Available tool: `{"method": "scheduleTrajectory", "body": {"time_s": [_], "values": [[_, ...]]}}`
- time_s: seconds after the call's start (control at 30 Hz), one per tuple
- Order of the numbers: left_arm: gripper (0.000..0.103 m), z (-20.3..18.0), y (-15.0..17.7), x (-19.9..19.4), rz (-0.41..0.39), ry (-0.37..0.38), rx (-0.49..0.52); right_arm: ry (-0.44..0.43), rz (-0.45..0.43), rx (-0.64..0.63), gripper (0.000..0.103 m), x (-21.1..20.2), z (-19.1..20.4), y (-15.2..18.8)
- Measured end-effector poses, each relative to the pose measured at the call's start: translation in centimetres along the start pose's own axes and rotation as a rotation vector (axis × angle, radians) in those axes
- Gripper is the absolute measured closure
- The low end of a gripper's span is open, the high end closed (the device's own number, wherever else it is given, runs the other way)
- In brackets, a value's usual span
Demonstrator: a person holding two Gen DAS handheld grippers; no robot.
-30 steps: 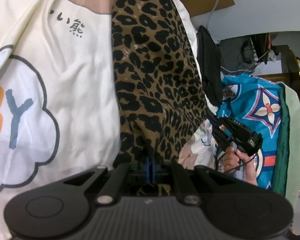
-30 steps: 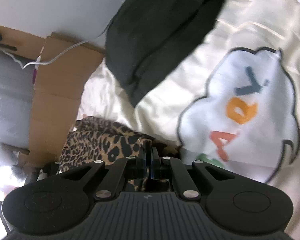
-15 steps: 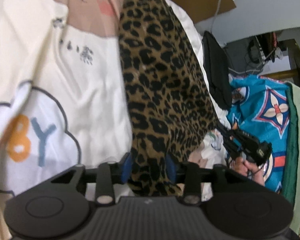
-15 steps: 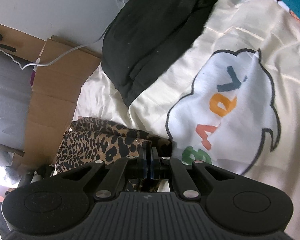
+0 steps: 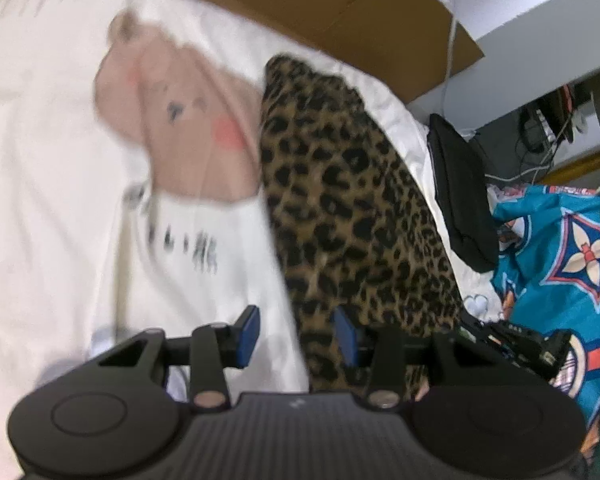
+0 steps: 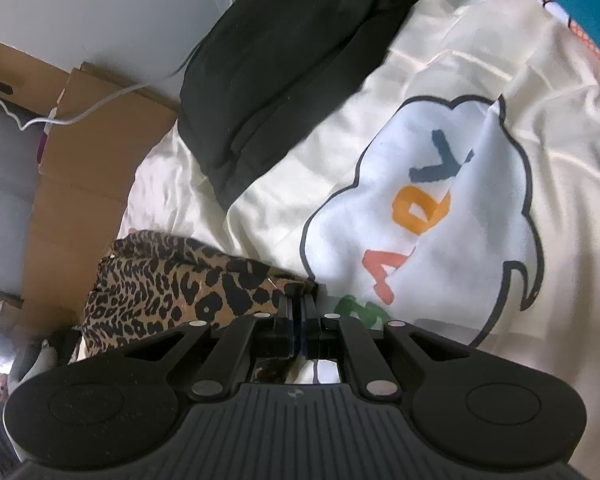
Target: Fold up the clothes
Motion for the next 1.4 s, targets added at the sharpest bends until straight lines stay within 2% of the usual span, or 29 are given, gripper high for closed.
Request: {"method": "scheduleTrajectory", "body": {"time_s": [0.07,0.2,0.3,0.47,0.6,0.67,0.73,0.87,1.07,1.23,1.4], "values": [[0.059,-1.1,-1.7,-0.5,-0.022,-0.015,0.044,-0.026,0.001,0.02,0.097,-0.3,0.1,0.0],[0.056,-3.4,-5.2,-0.8,-0.057,-0.041,0.117,-0.065,-0.016,0.017,0.097,-1.3,0.9,-0.3],[0.055,-5.0,-7.2,-0.4,-0.064,-0.057,0.121,-0.073,-0.025,0.012,0.096,-1.7,1.5,-0.4],[0.055,-6.9,-10.3,0.9,-0.042,-0.11,0.144,-0.071,-0.044,-0.013,0.076,-2.2,2.5,-0.8],[0.055,-8.6,-13.2,0.6,-0.047,-0.154,0.173,-0.091,-0.059,-0.023,0.076,-2.6,3.3,-1.2],[0.054,-9.1,-14.8,0.4,-0.048,-0.157,0.15,-0.106,-0.059,-0.031,0.075,-2.7,3.8,-1.3],[0.054,-9.2,-16.4,0.4,-0.038,-0.2,0.108,-0.113,-0.057,-0.042,0.075,-2.6,4.2,-1.2],[0.053,-10.6,-18.4,0.3,-0.02,-0.261,0.118,-0.131,-0.047,-0.066,0.075,-2.5,5.1,-1.2],[0.051,-13.4,-19.3,-0.4,-0.024,-0.31,0.182,-0.165,-0.052,-0.085,0.075,-2.8,6.0,-1.3],[0.05,-15.2,-18.6,0.0,-0.022,-0.354,0.235,-0.196,-0.069,-0.069,0.075,-2.8,6.4,-1.2],[0.05,-17.0,-18.4,0.0,-0.023,-0.351,0.258,-0.206,-0.07,-0.097,0.075,-3.0,7.3,-1.0]]}}
Point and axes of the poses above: each gripper's, at about its wrist camera, not at the fingertips, and x roughly the way its jaws point, z to its left, y to its underside, the point moved 4 cm from there along x, roughly the way its jaws point, and after that the axes turned 15 degrees about -y, right-handed, at the moved point
